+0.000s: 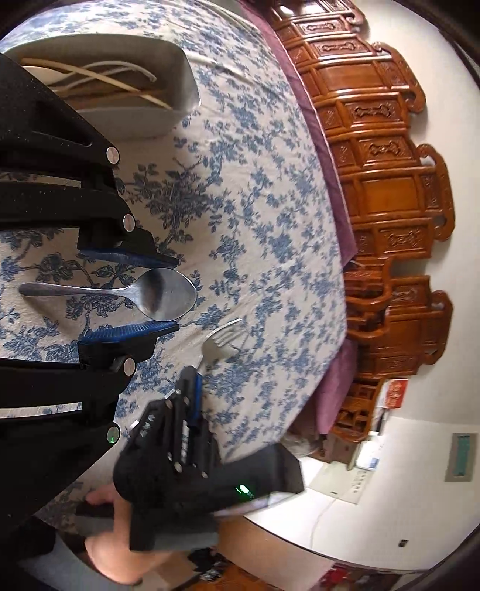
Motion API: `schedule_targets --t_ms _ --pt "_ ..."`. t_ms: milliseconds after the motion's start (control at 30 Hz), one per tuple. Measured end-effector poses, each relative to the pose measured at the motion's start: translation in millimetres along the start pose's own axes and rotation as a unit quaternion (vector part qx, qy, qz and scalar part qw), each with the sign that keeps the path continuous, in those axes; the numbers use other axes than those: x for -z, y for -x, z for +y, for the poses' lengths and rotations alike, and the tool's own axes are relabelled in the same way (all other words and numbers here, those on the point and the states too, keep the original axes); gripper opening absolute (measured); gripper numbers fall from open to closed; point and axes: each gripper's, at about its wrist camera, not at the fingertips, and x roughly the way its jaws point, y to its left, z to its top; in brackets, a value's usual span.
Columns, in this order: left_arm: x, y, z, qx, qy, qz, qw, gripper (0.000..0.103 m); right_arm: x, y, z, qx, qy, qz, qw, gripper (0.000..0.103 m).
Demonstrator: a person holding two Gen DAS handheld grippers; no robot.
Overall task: Organize utensils
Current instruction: 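Carry the metal spoon over the tray with the left tool while the right tool holds the fork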
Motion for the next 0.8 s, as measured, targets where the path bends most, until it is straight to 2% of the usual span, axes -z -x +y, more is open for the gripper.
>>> schedule_targets --t_ms 333,633,800 --pt "5.2 35.3 5.4 0.001 0.009 -0.051 0.9987 0.027 3.5 -2.9 20.5 0.014 0.029 0.004 0.999 0.008" --pt "-0.8 57.0 19.3 -0.003 0.034 -0.071 0.9969 0.027 3.2 0.1 22.8 0.010 0.024 -0.001 1.000 0.008" --pt "-6.6 76.7 36.6 -0.014 0.045 -0.083 0.9955 0.027 3.3 14.4 40.2 0.002 0.033 -0.016 0.999 0.008"
